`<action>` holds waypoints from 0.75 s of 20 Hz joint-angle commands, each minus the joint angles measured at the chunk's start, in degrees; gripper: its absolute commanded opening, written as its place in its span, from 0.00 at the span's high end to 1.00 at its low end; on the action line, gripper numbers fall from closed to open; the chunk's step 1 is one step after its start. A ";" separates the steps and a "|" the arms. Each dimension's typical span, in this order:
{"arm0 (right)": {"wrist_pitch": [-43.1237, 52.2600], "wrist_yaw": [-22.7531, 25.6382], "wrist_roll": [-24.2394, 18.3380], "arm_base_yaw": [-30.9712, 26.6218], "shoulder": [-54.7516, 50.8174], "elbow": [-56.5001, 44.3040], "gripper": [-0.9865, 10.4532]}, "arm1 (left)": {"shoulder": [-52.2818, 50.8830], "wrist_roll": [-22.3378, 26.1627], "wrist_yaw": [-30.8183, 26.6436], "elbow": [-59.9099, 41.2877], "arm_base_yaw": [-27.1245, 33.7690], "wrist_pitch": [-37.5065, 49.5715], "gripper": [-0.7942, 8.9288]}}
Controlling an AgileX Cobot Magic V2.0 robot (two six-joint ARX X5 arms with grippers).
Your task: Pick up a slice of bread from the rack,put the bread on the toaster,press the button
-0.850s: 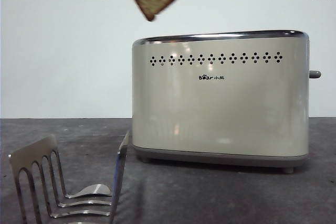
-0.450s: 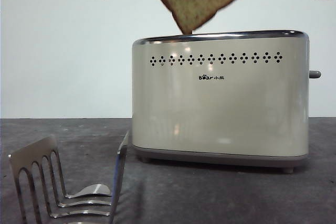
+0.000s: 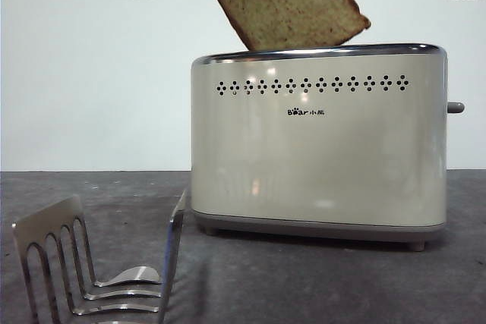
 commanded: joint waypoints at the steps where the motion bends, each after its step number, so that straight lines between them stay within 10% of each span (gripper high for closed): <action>1: -0.31 -0.11 0.17 0.02 -0.13 0.35 0.91 | 1.99 2.19 -2.69 -0.09 -0.98 -0.22 0.93; 15: -1.31 -0.11 0.20 0.02 -0.13 0.35 0.91 | 10.91 1.51 -6.19 -0.09 -3.06 5.22 0.93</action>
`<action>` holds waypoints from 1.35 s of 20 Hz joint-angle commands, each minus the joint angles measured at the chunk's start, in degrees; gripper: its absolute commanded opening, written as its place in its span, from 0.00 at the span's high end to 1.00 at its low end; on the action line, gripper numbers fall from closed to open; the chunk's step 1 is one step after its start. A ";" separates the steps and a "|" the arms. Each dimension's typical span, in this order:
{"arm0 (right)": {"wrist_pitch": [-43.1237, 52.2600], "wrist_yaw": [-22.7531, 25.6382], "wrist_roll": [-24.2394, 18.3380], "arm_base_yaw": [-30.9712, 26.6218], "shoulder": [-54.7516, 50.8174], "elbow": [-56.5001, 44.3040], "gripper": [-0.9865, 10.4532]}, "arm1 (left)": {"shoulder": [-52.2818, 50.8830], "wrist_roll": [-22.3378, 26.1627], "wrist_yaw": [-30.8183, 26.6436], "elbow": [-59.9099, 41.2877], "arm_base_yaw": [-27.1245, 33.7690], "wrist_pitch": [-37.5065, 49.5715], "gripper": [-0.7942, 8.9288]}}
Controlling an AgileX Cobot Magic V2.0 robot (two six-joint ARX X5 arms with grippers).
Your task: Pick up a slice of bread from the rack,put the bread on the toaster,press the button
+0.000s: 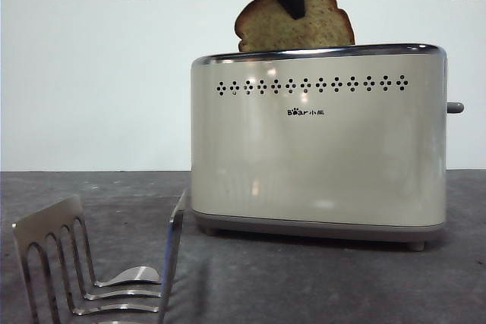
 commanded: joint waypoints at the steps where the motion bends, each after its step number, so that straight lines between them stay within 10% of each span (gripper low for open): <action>1: 0.15 -0.09 0.17 0.02 -0.13 0.35 0.91 | 2.25 0.00 -0.11 -0.59 -0.87 1.40 0.93; 11: -1.27 -0.09 -0.04 0.02 -0.13 0.35 0.91 | 3.37 -1.22 0.26 -0.61 -2.12 1.99 0.92; 16: -1.88 -0.07 -0.04 0.02 -0.13 0.35 0.91 | 2.40 -3.26 -0.35 -0.61 -2.32 3.69 0.69; 27: -2.08 4.11 -0.74 0.00 -0.13 0.35 0.91 | -3.89 -9.35 -0.57 -0.59 -2.36 5.14 0.56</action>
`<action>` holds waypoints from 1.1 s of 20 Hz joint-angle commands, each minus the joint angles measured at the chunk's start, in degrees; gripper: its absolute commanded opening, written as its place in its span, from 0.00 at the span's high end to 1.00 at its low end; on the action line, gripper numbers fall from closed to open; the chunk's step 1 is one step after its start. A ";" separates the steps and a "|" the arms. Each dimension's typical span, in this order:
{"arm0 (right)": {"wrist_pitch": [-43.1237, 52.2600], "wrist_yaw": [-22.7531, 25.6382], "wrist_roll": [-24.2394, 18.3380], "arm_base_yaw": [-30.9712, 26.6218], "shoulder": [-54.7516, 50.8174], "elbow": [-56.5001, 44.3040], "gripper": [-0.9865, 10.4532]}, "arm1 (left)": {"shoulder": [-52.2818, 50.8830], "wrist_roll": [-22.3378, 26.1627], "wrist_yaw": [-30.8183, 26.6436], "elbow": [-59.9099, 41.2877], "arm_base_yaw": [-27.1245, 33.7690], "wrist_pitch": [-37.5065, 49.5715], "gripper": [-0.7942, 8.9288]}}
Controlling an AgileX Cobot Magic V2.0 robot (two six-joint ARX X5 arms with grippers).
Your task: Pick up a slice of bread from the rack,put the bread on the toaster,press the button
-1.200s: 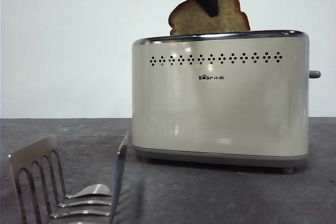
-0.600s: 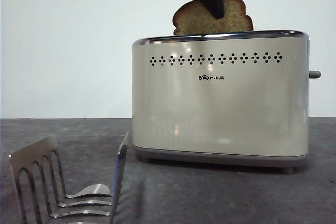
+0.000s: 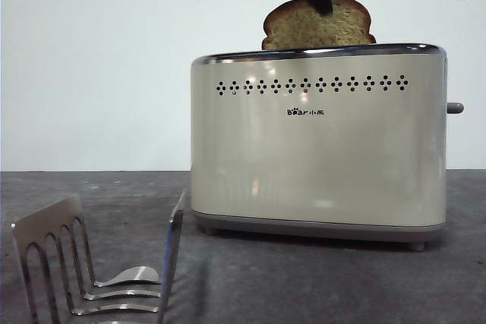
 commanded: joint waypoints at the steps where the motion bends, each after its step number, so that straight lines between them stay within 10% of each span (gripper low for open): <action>1: 0.28 1.90 0.07 0.00 -0.13 0.35 0.91 | -4.79 -5.46 0.22 -0.39 -0.17 -1.05 0.56; 3: 0.02 2.49 1.01 0.00 -0.13 0.35 0.91 | -8.83 -12.79 0.26 -0.42 -0.20 -2.23 0.59; 6: -0.55 2.49 0.92 0.00 0.07 0.35 0.91 | -15.13 -31.98 0.50 -0.39 -0.17 -4.68 0.91; 10: 1.01 2.67 2.84 0.00 2.60 0.35 0.92 | -22.12 -49.40 0.94 -0.39 0.28 -9.60 0.93; 22: 9.62 -10.54 5.46 -4.52 30.86 10.10 0.92 | -30.05 -58.90 2.23 -2.93 0.59 -24.20 0.93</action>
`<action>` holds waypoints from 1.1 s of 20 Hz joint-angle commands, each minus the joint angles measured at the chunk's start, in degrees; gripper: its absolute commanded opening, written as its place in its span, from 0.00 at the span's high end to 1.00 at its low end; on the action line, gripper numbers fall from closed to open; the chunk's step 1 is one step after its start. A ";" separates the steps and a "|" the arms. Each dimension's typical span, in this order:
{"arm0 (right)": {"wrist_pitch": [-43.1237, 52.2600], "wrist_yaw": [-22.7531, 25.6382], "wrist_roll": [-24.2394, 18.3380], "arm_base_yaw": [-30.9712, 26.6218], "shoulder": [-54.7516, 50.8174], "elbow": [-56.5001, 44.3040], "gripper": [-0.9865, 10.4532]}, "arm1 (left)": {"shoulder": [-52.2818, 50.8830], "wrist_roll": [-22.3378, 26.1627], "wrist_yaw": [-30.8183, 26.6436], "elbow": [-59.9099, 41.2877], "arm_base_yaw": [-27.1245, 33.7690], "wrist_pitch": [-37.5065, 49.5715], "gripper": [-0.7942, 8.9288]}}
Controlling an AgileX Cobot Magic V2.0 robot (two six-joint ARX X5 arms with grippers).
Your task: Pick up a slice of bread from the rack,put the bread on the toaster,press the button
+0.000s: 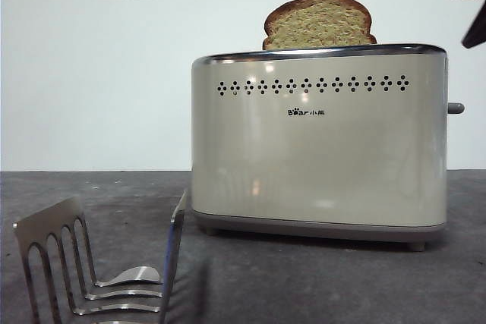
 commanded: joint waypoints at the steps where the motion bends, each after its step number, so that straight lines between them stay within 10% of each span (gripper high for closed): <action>1: 1.62 -4.63 0.31 -3.34 4.83 1.92 0.92 | -3.21 -2.05 -0.02 -2.71 0.20 0.13 0.93; 9: 2.75 -22.05 -2.21 -10.29 19.04 4.39 0.92 | -17.05 -10.82 -0.20 -19.19 1.09 0.13 0.93; 22: -0.04 -17.38 -4.98 -10.27 29.11 4.39 0.92 | -24.09 -13.66 -0.22 -20.00 1.09 0.13 0.93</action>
